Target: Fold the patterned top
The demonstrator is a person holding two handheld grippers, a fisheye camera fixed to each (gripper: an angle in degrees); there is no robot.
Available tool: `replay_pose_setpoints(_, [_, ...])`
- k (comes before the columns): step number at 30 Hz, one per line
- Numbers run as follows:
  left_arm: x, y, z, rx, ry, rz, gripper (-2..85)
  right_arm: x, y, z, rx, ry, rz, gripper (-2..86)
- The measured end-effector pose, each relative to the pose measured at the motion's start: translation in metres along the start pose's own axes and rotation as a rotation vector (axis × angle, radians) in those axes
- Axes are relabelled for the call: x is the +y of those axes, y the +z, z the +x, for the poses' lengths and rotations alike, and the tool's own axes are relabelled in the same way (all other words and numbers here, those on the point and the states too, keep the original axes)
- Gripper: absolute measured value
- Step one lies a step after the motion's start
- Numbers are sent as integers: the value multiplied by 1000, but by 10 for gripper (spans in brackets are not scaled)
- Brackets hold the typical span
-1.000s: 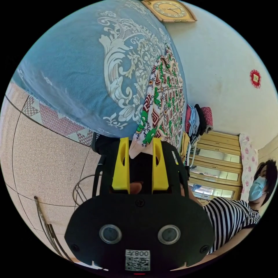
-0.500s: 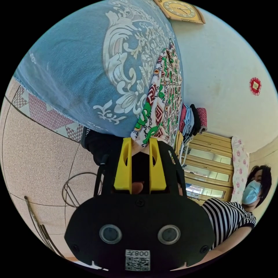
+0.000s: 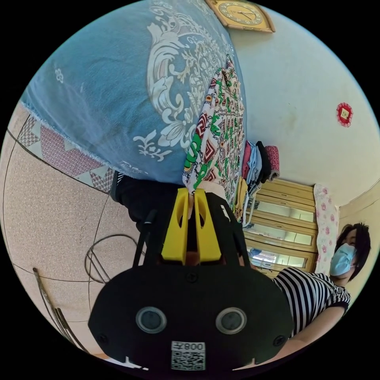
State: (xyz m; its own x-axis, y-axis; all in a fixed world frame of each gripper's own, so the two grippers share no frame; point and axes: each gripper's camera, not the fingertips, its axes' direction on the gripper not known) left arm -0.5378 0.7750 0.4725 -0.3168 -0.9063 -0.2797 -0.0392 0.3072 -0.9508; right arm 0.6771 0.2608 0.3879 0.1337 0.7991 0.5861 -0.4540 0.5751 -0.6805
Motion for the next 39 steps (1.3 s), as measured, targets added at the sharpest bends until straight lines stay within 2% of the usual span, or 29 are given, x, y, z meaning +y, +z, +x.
replay_pose_setpoints(11, [55,-31,6,153,106,69,24,53,-40,-28,-46,-110,19,5])
replay_pose_setpoints(39, [247,-74,21,280,280,94,19,210,-114,-83,-36,-292,46,4])
